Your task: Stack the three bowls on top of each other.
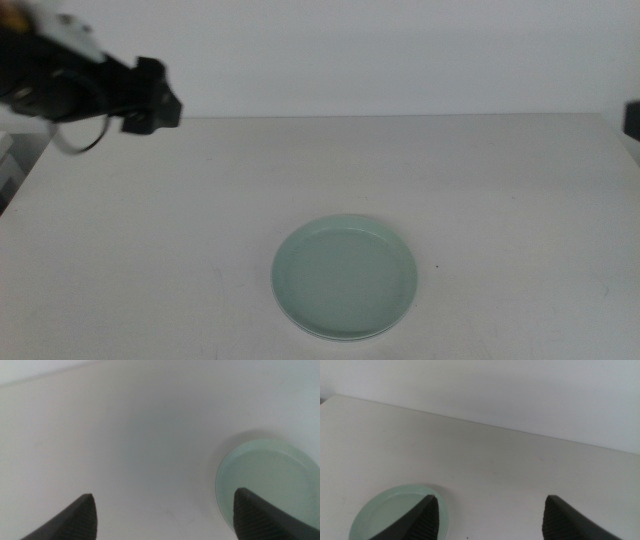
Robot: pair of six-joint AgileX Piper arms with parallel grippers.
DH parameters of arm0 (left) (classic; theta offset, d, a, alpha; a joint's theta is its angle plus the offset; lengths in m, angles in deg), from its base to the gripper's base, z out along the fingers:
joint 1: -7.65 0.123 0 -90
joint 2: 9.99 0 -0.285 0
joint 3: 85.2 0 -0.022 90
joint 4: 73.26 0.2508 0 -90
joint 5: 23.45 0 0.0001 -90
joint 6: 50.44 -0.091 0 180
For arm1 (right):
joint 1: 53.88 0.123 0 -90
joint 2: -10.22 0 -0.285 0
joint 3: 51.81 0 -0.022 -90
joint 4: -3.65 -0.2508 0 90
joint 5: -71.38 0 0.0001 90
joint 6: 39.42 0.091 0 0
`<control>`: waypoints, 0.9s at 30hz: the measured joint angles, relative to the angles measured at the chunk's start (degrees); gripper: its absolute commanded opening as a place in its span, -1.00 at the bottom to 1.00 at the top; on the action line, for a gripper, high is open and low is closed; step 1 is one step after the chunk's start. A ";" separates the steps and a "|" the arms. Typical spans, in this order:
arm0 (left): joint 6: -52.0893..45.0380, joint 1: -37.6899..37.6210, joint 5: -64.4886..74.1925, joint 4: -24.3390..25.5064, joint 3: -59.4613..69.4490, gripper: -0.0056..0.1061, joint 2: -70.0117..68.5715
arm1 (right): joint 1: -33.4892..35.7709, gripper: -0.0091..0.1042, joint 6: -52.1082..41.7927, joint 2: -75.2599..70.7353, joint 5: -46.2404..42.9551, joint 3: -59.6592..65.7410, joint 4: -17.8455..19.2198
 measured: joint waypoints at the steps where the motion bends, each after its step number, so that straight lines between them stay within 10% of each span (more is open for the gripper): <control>1: 0.22 0.00 -1.40 0.53 1.84 0.86 -2.09 | 0.00 0.10 0.59 1.10 0.00 -0.67 0.23; 10: 5.72 0.00 -7.83 8.41 15.45 0.86 -16.92 | 0.00 0.10 4.87 0.36 2.95 -1.13 5.26; 27: 7.24 0.00 -35.93 6.97 51.32 0.86 -47.48 | 0.00 0.08 7.99 -22.34 -8.84 22.69 6.33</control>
